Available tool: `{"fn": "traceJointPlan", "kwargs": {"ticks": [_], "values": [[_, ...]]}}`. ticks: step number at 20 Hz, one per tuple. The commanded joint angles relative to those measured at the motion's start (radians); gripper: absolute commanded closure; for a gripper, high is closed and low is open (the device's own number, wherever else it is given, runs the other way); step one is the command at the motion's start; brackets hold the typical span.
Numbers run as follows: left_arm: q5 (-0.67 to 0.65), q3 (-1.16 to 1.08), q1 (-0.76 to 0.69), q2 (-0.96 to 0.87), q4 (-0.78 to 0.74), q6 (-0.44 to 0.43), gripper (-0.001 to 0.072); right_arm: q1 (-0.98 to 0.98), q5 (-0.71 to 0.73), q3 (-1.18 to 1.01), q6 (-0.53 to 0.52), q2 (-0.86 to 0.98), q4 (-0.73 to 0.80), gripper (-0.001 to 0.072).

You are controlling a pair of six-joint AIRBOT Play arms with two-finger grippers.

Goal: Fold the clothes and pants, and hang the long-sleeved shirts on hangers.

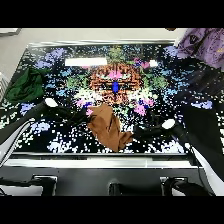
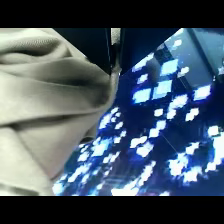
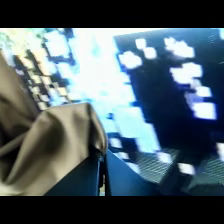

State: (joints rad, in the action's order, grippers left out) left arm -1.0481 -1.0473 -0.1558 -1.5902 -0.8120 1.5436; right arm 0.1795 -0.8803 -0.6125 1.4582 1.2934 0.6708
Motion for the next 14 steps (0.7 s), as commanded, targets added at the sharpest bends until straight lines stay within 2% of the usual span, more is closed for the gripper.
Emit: {"fn": "traceJointPlan", "kwargs": {"ticks": [1, 6, 11, 14], "values": [[-0.011, -0.060, 0.016, 0.045, -0.031, 0.000, 0.0689, -0.007, -0.009, -0.066, -0.044, -0.048, -0.014, 0.0686], [-0.129, -0.430, 0.141, 0.185, -0.212, 0.012, 0.0690, -0.126, -0.086, -0.479, 0.058, -0.174, 0.214, 0.0686], [-0.187, -0.871, 0.256, 0.329, -0.228, 0.012, 0.0689, -0.174, -0.212, -0.970, 0.126, -0.287, 0.375, 0.0686], [-0.184, -1.005, 0.274, 0.440, -0.228, 0.011, 0.0688, -0.174, -0.281, -1.172, 0.142, -0.366, 0.394, 0.0686]]}}
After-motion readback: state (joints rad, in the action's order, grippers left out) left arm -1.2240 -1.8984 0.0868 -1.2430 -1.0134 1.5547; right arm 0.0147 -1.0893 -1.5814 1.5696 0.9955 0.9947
